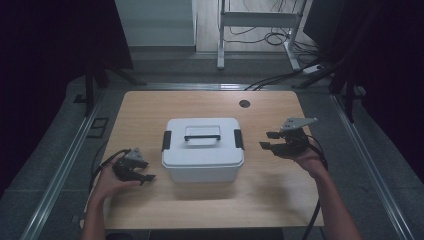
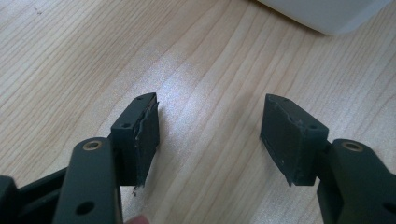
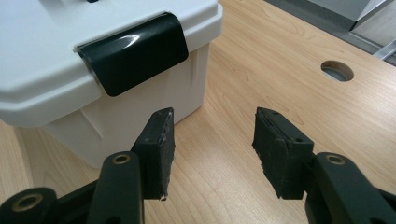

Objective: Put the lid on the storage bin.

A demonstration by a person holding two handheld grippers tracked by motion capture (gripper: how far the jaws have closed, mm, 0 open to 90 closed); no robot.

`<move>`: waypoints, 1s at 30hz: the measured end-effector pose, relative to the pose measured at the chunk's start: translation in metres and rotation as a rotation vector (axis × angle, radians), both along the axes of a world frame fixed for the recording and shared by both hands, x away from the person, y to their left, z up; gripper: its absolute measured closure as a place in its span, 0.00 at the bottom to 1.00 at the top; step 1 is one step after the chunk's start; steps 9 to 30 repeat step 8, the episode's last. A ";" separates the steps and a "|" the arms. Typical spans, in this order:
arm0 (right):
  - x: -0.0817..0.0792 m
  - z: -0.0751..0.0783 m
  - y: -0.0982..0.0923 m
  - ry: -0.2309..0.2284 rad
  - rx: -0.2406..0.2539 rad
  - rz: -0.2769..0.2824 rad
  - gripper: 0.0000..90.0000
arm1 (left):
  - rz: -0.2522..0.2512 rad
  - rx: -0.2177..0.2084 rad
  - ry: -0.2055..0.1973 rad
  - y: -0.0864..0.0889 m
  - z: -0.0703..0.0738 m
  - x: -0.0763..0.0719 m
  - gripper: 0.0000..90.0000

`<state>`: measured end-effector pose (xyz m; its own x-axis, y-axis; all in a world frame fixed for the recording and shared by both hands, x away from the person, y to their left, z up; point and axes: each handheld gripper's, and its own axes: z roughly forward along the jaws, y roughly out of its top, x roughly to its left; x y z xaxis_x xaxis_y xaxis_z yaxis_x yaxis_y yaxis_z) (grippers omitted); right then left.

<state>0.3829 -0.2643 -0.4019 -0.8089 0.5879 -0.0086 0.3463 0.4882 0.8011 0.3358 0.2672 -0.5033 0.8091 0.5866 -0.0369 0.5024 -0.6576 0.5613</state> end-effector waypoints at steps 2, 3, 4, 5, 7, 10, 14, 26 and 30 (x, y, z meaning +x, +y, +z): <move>-0.001 0.000 0.000 -0.004 0.000 -0.003 0.53 | 0.000 -0.001 0.000 0.000 0.000 0.000 0.41; -0.001 -0.001 0.000 -0.005 0.000 -0.003 0.53 | 0.005 -0.005 -0.001 0.000 0.000 0.000 0.41; -0.001 -0.001 0.000 -0.004 -0.001 -0.003 0.53 | -0.002 0.001 -0.001 0.000 0.000 0.000 0.41; -0.001 -0.002 0.000 -0.003 -0.004 -0.004 0.52 | -0.002 0.001 -0.001 0.000 0.000 0.000 0.41; -0.002 -0.004 0.000 -0.003 -0.005 -0.003 0.51 | -0.001 -0.002 -0.002 -0.001 0.000 0.001 0.41; -0.003 -0.005 0.000 -0.005 -0.003 -0.007 0.51 | -0.001 -0.003 -0.003 -0.001 0.000 0.001 0.41; -0.003 -0.005 0.000 -0.005 -0.003 -0.007 0.51 | -0.001 -0.003 -0.003 -0.001 0.000 0.001 0.41; -0.003 -0.005 0.000 -0.005 -0.003 -0.007 0.51 | -0.001 -0.003 -0.003 -0.001 0.000 0.001 0.41; -0.003 -0.005 0.000 -0.005 -0.003 -0.007 0.51 | -0.001 -0.003 -0.003 -0.001 0.000 0.001 0.41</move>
